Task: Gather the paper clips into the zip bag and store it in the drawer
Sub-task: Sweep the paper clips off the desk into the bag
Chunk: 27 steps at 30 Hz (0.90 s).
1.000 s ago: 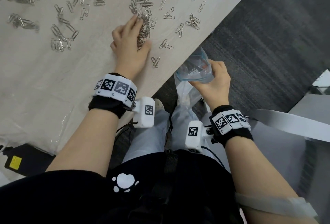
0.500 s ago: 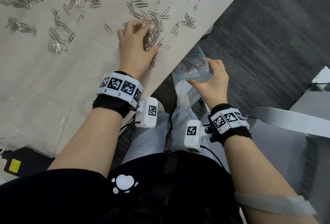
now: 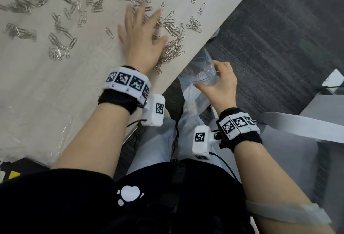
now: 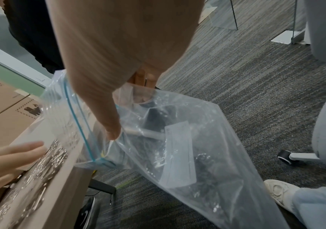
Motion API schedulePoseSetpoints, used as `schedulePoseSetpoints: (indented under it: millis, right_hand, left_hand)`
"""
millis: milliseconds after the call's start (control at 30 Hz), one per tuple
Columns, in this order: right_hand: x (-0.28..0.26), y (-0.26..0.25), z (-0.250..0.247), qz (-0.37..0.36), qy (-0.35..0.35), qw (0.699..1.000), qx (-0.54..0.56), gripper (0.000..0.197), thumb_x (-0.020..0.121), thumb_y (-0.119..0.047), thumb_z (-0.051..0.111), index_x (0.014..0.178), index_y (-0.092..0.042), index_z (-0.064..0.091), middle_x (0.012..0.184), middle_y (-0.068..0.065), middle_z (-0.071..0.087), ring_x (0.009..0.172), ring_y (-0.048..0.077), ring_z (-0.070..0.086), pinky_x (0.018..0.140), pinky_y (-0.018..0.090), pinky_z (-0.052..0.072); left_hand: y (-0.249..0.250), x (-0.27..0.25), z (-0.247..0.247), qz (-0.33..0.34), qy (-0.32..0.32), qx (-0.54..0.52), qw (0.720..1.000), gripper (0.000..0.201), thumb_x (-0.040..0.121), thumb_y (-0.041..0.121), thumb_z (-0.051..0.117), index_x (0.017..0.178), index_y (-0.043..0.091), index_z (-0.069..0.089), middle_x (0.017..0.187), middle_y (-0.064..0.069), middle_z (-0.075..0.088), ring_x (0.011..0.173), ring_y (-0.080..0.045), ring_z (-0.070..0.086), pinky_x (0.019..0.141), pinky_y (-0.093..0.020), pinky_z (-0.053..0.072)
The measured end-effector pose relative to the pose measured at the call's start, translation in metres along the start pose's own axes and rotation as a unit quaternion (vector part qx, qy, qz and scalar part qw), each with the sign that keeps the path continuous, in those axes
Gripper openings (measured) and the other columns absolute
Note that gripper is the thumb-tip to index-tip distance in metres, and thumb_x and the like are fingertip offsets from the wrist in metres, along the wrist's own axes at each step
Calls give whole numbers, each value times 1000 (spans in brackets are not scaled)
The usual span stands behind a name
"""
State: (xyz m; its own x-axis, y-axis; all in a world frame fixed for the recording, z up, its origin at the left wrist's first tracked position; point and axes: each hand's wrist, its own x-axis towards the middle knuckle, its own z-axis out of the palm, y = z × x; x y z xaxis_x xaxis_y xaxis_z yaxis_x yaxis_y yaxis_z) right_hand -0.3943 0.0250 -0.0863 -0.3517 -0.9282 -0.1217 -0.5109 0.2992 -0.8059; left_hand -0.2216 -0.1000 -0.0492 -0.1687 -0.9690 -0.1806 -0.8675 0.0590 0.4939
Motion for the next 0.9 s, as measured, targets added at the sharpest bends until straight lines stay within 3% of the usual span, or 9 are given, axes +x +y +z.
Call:
schedulePoseSetpoints:
  millis: [67,167,300,467,533,633,733,800,900]
  right_hand:
    - [0,-1,0,0,1,1000,6,58,62,-33,82,110,-6,62,99,0,51,93,14,53,85,22,44]
    - [0,-1,0,-2,2,1000,10,58,62,-34,81,109,-6,62,98,0,51,93,14,53,84,17,43]
    - [-1,0,0,-2,4,1000,6,58,62,-33,82,109,-6,62,98,-1,50,92,12,52,82,10,40]
    - [2,1,0,-2,7,1000,-3,58,63,-29,84,111,-5,62,99,-1,50,94,13,53,84,13,42]
    - [2,1,1,-4,8,1000,-5,57,64,-28,84,111,-4,62,98,0,50,93,10,51,82,4,37]
    - [2,2,1,-2,7,1000,-2,57,64,-27,84,112,-4,62,99,0,50,93,9,50,80,0,35]
    - [2,1,1,1,5,1000,1,58,64,-28,84,112,-5,62,100,3,52,93,9,50,80,0,35]
    - [2,0,1,0,6,1000,0,58,65,-27,84,113,-5,62,102,6,54,94,10,51,80,-1,34]
    - [2,-1,2,2,9,1000,3,58,65,-27,84,113,-5,61,102,5,53,94,9,51,80,-1,35]
  left_hand:
    - [3,10,-3,-47,-47,37,997,60,91,43,47,145,37,21,159,-4,-5,144,-31,-14,111,-59,-10]
    - [4,17,0,-41,-97,36,994,57,94,41,44,145,38,20,158,-4,-11,144,-31,-16,112,-59,-10]
    - [6,6,7,45,-90,-2,995,44,93,34,49,136,32,43,155,2,18,144,-28,6,117,-49,3]
    - [7,-10,3,81,-76,-59,992,40,87,28,57,127,34,53,139,11,45,130,-20,30,105,-40,20]
    - [3,-14,-4,46,-44,-54,997,45,85,32,60,129,35,51,141,10,43,130,-20,31,106,-44,23]
    - [-11,-23,-19,-93,11,-22,995,69,75,47,70,136,30,43,142,-1,36,130,-24,29,105,-45,28]
    - [-27,-36,-34,-192,-5,-49,980,94,55,51,82,134,21,42,135,-9,36,123,-26,41,104,-39,36]
    - [-32,-41,-38,-208,-38,-41,976,97,49,44,87,131,20,41,130,-10,43,116,-26,49,101,-38,39]
    - [-30,-41,-33,-188,-47,-42,980,86,48,30,91,121,18,46,107,-5,58,98,-20,55,85,-31,42]
